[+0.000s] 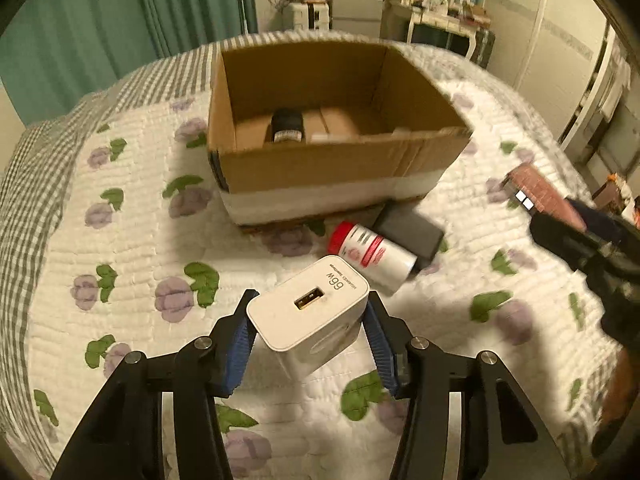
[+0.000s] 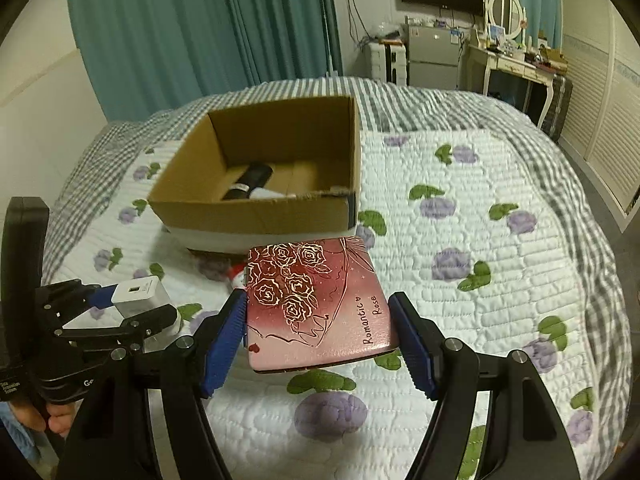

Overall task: Organize rigid objects
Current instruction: 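Lower the phone case and white charger into the box and release both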

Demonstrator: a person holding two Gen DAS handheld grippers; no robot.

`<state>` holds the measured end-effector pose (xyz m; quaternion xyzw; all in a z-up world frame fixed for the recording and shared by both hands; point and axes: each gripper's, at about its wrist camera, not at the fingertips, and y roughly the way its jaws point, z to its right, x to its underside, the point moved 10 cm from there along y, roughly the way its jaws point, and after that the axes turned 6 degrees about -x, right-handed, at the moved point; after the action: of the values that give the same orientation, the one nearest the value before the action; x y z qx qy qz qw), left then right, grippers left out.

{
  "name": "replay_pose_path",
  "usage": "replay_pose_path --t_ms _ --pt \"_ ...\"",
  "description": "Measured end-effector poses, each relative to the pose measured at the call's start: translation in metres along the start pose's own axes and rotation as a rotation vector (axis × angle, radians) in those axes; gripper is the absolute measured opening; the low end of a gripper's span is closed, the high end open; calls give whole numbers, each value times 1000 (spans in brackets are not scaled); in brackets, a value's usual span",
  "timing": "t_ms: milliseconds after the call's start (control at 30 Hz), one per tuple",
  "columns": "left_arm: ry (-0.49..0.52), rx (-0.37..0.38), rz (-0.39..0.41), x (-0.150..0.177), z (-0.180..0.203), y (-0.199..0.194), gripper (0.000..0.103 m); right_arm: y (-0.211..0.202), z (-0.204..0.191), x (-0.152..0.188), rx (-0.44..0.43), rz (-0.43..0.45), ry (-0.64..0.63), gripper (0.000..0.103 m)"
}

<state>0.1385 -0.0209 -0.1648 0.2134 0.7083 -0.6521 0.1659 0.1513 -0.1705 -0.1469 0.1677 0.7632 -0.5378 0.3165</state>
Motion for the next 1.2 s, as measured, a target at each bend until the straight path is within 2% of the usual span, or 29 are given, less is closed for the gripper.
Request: replay_pose_path --t_ms 167,333,467,667,833,1033,1200 --pt "-30 13 71 -26 0 -31 53 -19 -9 -15 0 31 -37 71" --pt "-40 15 131 -63 -2 -53 53 -34 -20 -47 -4 78 -98 71" --pt "-35 10 163 -91 -6 -54 53 -33 -21 -81 -5 105 -121 71" --pt "-24 8 160 -132 -10 -23 53 -1 -24 -127 -14 107 -141 71" --pt "-24 6 141 -156 -15 15 53 47 -15 -154 -41 78 -105 71" --pt "-14 -22 91 -162 -21 64 53 109 -1 -159 -41 22 -90 71" --pt "24 -46 75 -159 -17 85 53 141 2 -153 -46 -7 -93 71"
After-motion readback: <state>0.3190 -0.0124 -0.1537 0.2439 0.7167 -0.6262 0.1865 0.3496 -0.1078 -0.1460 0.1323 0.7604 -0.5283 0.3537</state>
